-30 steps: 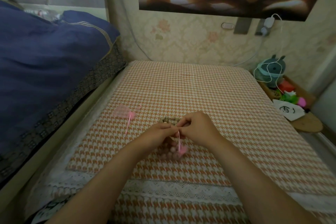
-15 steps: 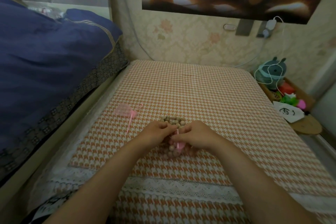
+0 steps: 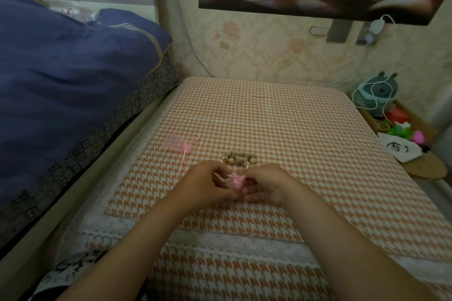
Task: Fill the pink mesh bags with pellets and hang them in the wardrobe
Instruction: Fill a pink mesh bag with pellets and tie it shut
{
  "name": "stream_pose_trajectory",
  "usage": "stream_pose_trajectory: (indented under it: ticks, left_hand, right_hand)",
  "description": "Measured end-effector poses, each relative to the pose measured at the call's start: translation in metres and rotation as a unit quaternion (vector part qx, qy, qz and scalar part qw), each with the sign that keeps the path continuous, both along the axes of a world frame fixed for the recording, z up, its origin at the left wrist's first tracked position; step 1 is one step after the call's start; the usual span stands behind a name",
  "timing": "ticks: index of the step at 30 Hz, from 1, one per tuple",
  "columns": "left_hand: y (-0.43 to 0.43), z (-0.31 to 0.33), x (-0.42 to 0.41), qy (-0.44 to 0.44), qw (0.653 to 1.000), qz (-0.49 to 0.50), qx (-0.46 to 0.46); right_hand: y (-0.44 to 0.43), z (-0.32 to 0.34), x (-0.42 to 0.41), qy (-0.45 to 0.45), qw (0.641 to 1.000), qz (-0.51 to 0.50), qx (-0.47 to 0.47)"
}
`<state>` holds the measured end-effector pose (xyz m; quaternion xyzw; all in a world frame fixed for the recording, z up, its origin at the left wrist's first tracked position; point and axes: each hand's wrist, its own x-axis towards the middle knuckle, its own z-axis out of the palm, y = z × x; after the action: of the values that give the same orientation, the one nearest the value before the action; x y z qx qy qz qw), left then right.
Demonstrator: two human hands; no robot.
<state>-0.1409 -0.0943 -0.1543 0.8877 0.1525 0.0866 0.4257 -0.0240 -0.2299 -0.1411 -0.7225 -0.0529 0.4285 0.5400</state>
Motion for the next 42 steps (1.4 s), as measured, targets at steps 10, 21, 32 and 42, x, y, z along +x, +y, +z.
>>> stream_pose_trajectory:
  ticks: [10,21,32,42]
  left_hand:
    - [0.021,-0.012,0.012,-0.028,0.993,0.109,0.043]
    - [0.018,-0.019,0.031,-0.076,0.991,0.106,0.038]
    - [0.010,-0.031,0.034,-0.128,0.986,0.108,-0.021]
    - [0.014,-0.035,0.042,-0.107,0.992,0.054,0.044]
  right_hand:
    - [0.009,-0.016,-0.004,-0.031,0.994,-0.102,0.037]
    - [0.016,-0.036,-0.006,-0.566,0.822,0.054,-0.016]
    - [0.023,-0.038,0.006,-0.441,0.897,0.020,0.037]
    - [0.016,-0.029,0.013,-0.497,0.868,0.008,0.022]
